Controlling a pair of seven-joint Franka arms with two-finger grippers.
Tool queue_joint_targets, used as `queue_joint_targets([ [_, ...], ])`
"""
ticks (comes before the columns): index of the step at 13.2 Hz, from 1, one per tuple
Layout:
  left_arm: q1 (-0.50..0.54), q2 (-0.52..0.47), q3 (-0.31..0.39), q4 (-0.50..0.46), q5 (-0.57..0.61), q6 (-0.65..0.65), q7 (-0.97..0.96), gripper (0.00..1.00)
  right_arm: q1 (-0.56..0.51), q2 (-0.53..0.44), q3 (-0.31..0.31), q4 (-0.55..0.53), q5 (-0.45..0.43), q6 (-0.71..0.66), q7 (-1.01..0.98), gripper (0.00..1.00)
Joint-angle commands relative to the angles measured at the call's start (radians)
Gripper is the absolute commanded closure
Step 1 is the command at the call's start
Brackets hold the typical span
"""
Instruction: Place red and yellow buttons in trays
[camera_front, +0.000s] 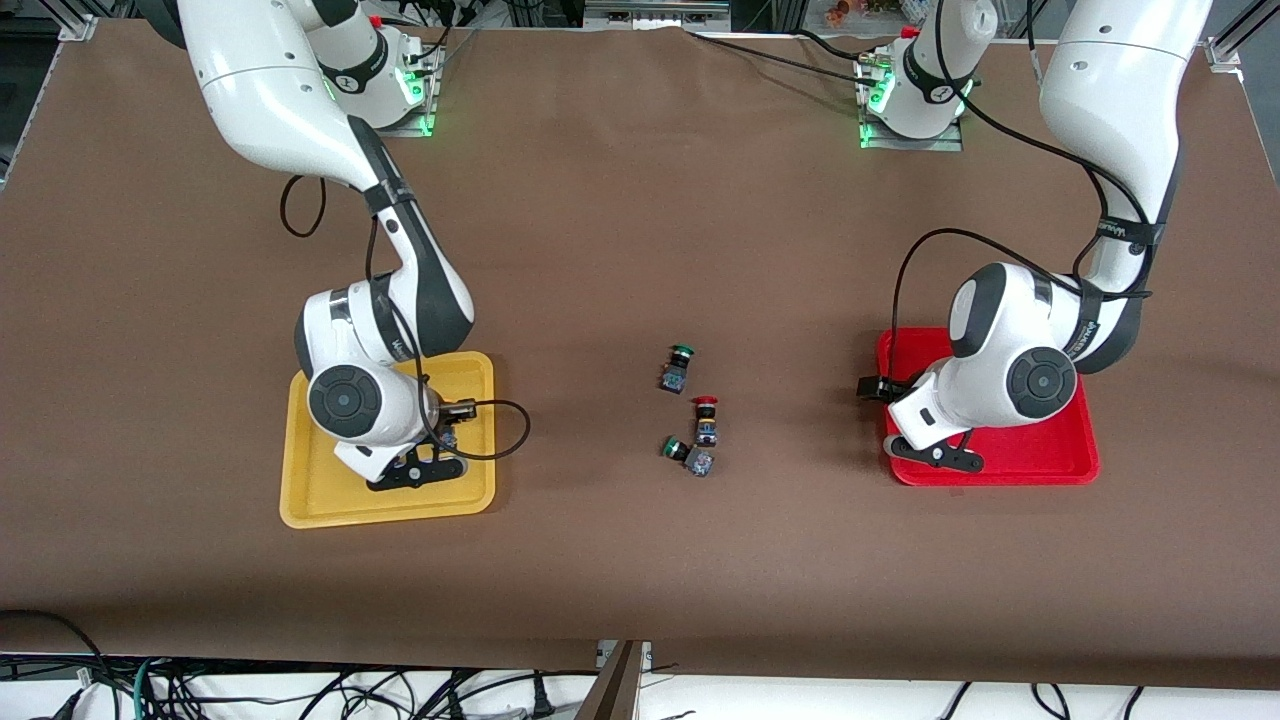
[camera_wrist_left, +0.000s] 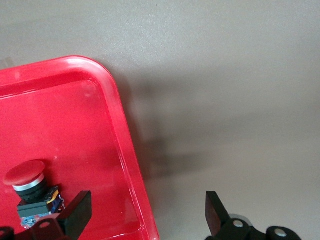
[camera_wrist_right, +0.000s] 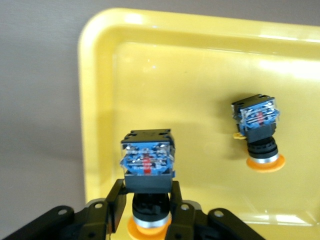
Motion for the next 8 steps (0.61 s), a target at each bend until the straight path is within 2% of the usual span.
queue_joint_targets([
  [1, -0.001, -0.004, 0.001, 0.005, 0.006, -0.009, -0.013, 0.0, -0.012, -0.013, 0.002, -0.04, 0.011, 0.034, -0.018, 0.01],
  [4, -0.006, -0.005, -0.001, 0.006, 0.006, -0.009, -0.022, 0.0, -0.011, -0.066, 0.002, -0.037, 0.011, 0.006, -0.005, 0.01],
  [8, -0.016, -0.007, -0.001, 0.009, 0.004, -0.008, -0.036, 0.0, -0.015, -0.195, -0.026, -0.033, -0.002, -0.07, -0.019, 0.01],
])
